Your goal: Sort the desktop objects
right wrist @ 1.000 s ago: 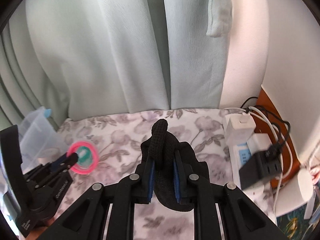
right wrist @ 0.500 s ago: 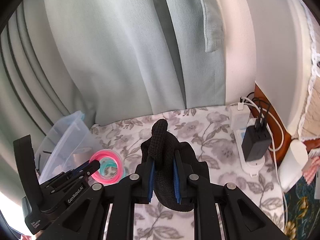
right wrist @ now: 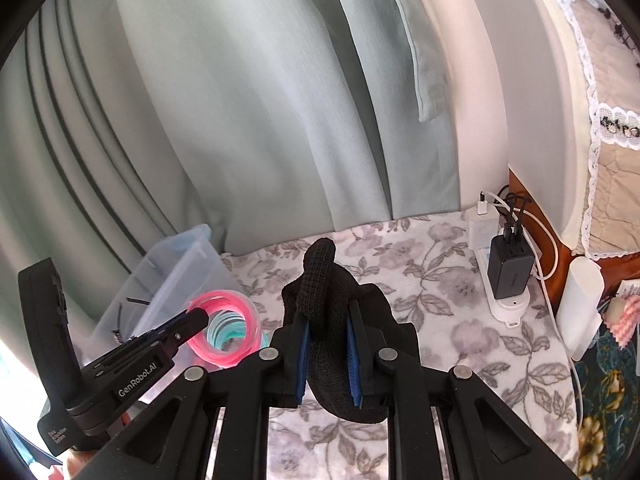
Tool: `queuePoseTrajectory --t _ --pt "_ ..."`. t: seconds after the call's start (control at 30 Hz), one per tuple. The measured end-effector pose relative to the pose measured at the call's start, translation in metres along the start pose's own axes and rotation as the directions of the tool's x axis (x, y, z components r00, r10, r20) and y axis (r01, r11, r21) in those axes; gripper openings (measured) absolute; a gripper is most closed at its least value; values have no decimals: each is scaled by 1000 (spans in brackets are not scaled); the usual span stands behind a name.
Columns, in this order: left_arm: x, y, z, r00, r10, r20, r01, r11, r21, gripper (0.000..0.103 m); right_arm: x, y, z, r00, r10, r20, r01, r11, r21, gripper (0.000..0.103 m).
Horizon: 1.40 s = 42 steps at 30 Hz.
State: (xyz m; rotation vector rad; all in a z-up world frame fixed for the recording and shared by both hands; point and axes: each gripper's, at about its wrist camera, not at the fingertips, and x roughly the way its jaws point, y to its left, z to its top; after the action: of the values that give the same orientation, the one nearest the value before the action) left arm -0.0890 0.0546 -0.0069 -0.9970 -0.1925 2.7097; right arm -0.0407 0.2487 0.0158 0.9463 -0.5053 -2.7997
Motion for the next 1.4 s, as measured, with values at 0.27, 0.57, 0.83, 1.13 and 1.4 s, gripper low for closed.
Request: queuePoseTrajectory --t 0.27,0.57,0.83,1.13,1.4 --pt "-45 0 10 994 -42 99 43 999 -16 13 -26 14 -1 996 77 46 -77 997 -3 18" --pt "-88 11 14 979 -56 197 63 998 -30 13 -51 41 -3 988 132 85 -128 990 -53 18" --pt "-123 32 15 957 -46 288 66 996 -59 9 -59 69 -6 979 181 93 -170 979 -113 18" --pt "-114 57 7 968 -38 249 58 996 -74 9 -44 88 -12 979 196 52 -187 972 -142 18" --pt "-72 49 -25 997 -18 71 15 999 42 13 -27 74 -16 985 171 27 -167 982 -92 18"
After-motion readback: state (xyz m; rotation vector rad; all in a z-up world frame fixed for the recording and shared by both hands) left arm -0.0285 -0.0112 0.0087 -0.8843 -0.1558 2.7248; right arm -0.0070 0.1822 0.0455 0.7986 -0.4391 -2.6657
